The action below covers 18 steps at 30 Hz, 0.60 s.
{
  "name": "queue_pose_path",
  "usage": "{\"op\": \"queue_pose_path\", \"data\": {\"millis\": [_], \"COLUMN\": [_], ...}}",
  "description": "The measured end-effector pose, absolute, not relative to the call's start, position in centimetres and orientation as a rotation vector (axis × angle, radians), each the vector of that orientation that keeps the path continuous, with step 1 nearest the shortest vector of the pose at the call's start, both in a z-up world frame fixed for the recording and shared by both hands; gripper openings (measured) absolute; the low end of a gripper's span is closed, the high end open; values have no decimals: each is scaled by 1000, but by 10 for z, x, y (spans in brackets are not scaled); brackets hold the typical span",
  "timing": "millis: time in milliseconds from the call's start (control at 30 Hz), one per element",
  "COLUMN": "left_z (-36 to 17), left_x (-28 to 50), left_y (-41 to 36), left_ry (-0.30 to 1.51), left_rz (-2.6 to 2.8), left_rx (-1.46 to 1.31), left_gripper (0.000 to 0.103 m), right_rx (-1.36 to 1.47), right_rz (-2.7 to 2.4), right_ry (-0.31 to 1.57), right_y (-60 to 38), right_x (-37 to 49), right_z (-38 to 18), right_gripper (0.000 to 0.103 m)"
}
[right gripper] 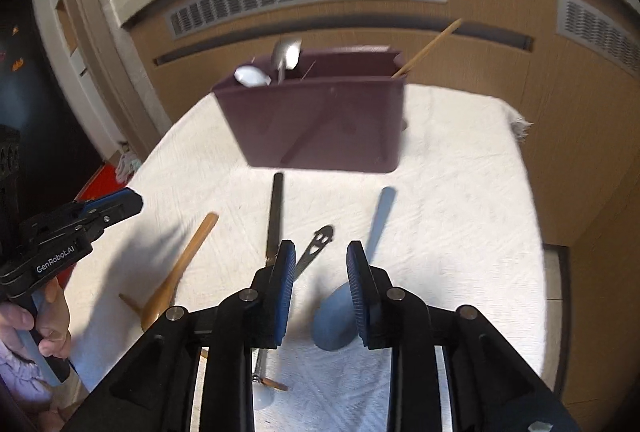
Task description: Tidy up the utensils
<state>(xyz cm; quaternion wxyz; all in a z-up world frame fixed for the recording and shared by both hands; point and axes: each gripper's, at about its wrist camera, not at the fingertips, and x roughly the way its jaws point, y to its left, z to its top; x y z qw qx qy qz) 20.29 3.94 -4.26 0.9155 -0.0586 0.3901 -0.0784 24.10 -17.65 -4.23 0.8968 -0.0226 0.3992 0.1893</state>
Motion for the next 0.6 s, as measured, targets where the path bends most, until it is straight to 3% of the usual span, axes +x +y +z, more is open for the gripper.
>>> {"op": "queue_pose_path", "data": {"millis": [67, 300, 400, 600], "left_z": [-56, -70, -70, -75], "left_x": [208, 204, 205, 232], "left_y": [38, 38, 33, 18], "left_ry": [876, 953, 999, 1144], "left_rz": [-178, -198, -242, -305], "left_rx": [-129, -125, -81, -7], "left_gripper": [23, 31, 46, 45], "right_rx": [-102, -187, -255, -203], "right_rz": [413, 514, 489, 502], "right_ry": [850, 920, 962, 890], "right_y": [-160, -110, -100, -117], "right_x": [249, 286, 297, 277], "right_z": [-54, -79, -95, -72], "right_gripper": [26, 26, 11, 11]}}
